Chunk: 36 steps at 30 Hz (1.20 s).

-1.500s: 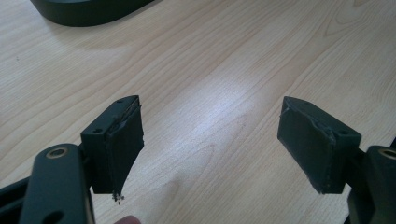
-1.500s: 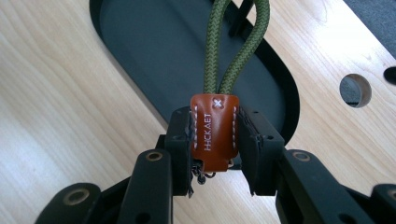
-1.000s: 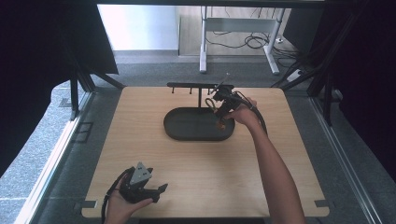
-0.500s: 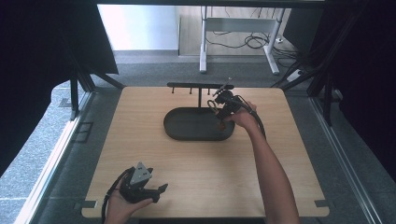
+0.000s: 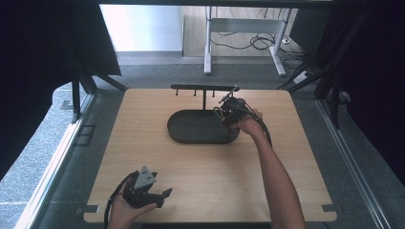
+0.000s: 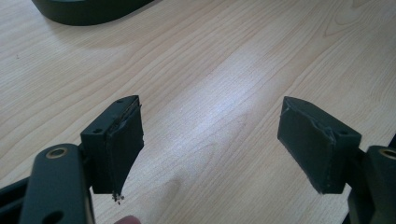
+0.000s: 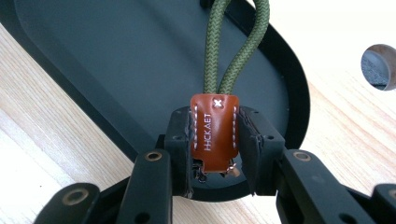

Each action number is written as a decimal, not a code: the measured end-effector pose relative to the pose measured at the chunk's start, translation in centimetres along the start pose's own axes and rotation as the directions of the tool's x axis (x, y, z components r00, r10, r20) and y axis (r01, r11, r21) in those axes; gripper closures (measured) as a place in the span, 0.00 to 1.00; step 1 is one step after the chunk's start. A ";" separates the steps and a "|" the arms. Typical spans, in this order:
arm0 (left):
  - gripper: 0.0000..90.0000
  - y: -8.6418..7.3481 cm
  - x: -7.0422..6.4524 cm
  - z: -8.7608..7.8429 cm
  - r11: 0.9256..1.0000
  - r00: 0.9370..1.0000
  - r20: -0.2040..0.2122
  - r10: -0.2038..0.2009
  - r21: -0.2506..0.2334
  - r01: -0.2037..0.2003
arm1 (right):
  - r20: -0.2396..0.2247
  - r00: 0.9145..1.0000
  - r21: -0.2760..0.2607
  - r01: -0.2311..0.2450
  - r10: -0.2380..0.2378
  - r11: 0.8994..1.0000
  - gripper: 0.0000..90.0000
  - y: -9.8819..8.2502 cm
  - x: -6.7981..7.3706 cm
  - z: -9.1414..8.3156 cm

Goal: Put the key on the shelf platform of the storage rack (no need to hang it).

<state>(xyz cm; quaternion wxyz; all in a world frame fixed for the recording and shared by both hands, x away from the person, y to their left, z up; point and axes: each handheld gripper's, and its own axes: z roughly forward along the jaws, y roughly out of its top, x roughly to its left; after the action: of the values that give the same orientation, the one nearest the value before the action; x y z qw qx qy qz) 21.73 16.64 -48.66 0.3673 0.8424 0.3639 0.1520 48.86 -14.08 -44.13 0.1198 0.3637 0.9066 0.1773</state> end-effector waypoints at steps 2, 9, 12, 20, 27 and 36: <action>0.26 0.0 0.0 0.0 1.000 1.000 0.000 0.001 0.003 -0.001 | 0.002 1.000 0.007 0.007 -0.007 1.000 0.74 -0.1 0.1 0.3; 0.26 0.0 0.0 0.1 1.000 1.000 0.001 0.000 0.005 0.000 | -0.009 1.000 0.015 0.012 -0.012 1.000 0.74 -0.7 0.4 1.0; 0.26 0.0 0.0 0.1 1.000 1.000 0.000 0.000 0.006 0.000 | -0.017 1.000 0.026 0.010 -0.010 1.000 0.73 -0.9 0.4 1.3; 0.25 0.0 -0.1 0.3 1.000 1.000 0.006 0.003 0.011 -0.003 | -0.037 0.999 0.049 -0.001 0.002 0.999 0.71 -1.0 0.5 1.5; 0.26 -0.1 0.0 0.2 1.000 1.000 0.005 0.002 0.010 -0.002 | -0.031 1.000 0.058 0.007 -0.005 0.998 0.62 -1.0 0.8 1.7; 0.25 0.0 -0.1 0.3 1.000 1.000 0.006 0.003 0.012 -0.003 | 0.002 1.000 -0.005 -0.020 0.020 1.000 0.54 -0.7 0.9 0.6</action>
<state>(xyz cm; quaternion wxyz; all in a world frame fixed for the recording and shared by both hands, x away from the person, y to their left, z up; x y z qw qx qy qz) 21.80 16.47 -48.86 0.3629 0.8456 0.3623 0.1480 47.96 -13.79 -45.04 0.1198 0.3724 0.9025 0.1804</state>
